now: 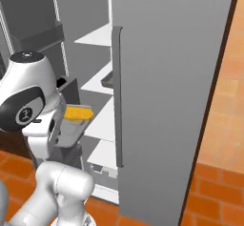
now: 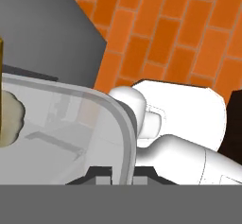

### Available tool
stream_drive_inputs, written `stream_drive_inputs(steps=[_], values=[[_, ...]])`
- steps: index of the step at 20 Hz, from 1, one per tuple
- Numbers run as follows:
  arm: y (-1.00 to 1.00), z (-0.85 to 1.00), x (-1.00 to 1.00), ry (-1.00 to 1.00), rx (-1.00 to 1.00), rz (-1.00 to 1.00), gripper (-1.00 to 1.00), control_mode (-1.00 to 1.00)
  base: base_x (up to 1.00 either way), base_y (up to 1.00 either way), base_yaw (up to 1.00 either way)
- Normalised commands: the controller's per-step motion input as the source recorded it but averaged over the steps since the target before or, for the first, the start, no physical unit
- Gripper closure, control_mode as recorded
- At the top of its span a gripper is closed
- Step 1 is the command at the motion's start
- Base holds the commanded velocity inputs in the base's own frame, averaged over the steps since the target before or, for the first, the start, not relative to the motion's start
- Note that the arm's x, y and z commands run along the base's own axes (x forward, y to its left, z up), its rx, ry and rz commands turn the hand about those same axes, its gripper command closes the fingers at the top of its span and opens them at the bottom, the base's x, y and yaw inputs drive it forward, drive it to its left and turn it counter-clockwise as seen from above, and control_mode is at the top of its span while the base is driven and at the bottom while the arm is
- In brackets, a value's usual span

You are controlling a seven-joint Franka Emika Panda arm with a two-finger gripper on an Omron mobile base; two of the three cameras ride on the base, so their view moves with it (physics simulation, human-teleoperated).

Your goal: Take the meat container that has the steak and place it on the second highest rack of the freezer. Then take the vegetable container that has the corn and garlic and place it on the highest rack of the freezer.

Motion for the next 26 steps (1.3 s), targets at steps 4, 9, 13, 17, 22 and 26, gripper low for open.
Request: stream_drive_inputs(steps=[4,9,13,17,22,26], values=[[0.0,0.0,0.0,0.0,0.0,0.0,1.0,1.0,0.54,0.0,0.18],[0.0,0.0,0.0,0.0,0.0,0.0,1.0,1.0,0.25,0.04,0.18],[0.0,0.0,0.0,0.0,0.0,0.0,1.0,1.0,0.07,0.0,0.37],[0.0,0.0,0.0,0.0,0.0,0.0,1.0,1.0,0.17,0.0,0.15],[0.0,0.0,0.0,0.0,0.0,0.0,1.0,1.0,0.36,0.0,0.0],[0.0,0.0,0.0,0.0,0.0,0.0,1.0,1.0,0.2,0.06,0.08]])
